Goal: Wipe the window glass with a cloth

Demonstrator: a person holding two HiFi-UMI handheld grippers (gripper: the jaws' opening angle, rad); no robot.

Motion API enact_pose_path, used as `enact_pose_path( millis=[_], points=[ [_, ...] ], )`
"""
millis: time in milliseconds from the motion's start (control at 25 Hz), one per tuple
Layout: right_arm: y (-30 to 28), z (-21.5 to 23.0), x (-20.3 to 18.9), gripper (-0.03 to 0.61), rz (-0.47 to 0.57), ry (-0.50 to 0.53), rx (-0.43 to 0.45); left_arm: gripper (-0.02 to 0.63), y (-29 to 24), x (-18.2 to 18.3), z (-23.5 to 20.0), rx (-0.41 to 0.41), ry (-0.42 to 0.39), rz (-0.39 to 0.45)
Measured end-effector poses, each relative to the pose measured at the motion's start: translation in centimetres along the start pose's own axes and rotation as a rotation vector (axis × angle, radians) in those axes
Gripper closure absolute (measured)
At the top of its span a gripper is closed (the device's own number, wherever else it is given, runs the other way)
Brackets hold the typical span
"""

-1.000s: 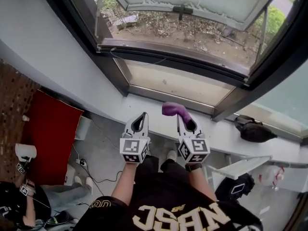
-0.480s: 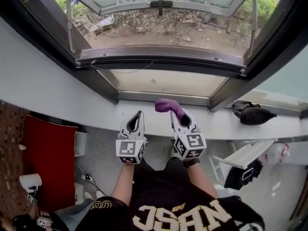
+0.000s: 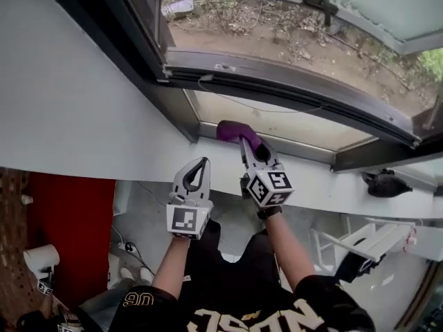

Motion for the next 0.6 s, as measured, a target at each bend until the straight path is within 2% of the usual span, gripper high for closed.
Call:
enact_pose_path(
  millis=[160, 320, 480, 600],
  points=[
    [-10.6, -3.3, -2.3, 0.500, 0.050, -0.024, 0.051, 0.604, 0.4, -2.6, -6.3, 0.031, 0.021, -0.011],
    [-17.8, -5.6, -3.4, 0.500, 0.120, -0.037, 0.099, 0.604, 0.6, -4.6, -9.8, 0.067, 0.043, -0.024],
    [-20.0, -4.8, -3.5, 0.500, 0.153, -0.091, 0.092, 0.604, 0.4, -5.4, -10.4, 0.088, 0.047, -0.038],
    [-17.9, -1.4, -1.7, 0.500, 0.193, -0.129, 0.064, 0.604, -0.6, -5.3, -8.0, 0.072, 0.047, -0.035]
  ],
)
Point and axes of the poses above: the fingertips, and each gripper's own axes: y backward along the fingers, z to its right, x out of its top, the point moved 1 cm from there along y, backward along the fingers, and after that the axes turned 5 degrees about z, right-handed, at the moved point
